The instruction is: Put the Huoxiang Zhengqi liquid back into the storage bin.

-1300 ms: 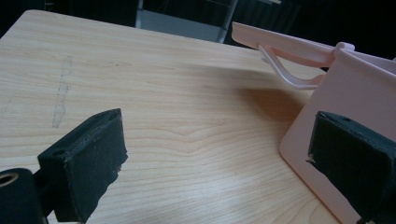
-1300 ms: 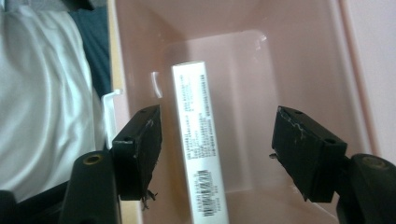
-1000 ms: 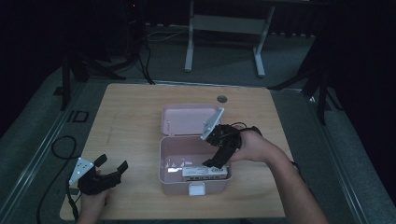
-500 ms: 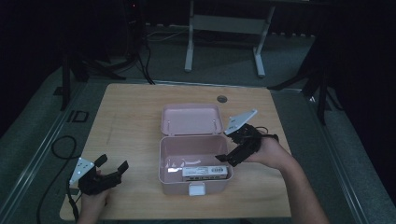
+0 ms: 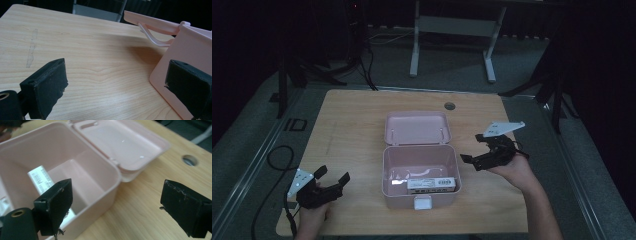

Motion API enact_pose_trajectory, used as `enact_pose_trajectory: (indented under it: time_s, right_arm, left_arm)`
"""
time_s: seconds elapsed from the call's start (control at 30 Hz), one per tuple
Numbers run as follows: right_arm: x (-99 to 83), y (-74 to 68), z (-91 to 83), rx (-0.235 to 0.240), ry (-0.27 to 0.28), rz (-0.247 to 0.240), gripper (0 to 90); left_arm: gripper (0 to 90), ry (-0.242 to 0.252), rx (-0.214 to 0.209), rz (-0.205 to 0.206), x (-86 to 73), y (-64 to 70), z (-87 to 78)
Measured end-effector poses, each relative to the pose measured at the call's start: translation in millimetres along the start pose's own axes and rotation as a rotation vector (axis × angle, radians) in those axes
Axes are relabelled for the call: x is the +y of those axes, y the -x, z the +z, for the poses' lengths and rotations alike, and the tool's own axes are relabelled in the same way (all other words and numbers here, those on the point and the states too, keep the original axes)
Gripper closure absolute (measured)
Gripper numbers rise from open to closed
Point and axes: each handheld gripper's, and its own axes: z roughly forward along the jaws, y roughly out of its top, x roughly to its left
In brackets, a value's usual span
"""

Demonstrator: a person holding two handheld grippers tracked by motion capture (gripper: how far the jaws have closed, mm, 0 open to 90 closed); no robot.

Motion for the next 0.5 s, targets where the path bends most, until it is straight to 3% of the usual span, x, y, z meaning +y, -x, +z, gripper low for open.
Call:
enact_pose_trajectory:
  time_s: [0.07,0.17,0.3,0.5]
  right_arm:
    - [-13.1,7.7,-5.0,-0.03,0.037,0.063,10.7]
    - [-18.6,10.0,-5.4,-0.049,0.046,0.077,10.7]
    - [-31.5,13.8,-7.4,-0.09,0.077,0.135,10.6]
    - [-48.9,18.6,-8.6,-0.115,0.114,0.191,10.6]
  left_arm:
    - [4.1,-0.001,-0.001,-0.002,0.0,-0.1,0.1]
    - [4.1,-0.003,-0.001,-0.001,0.0,-0.1,0.2]
    - [4.1,0.0,-0.002,0.0,0.1,0.2,0.0]
    - [4.0,0.002,-0.003,-0.001,0.2,0.0,-0.2]
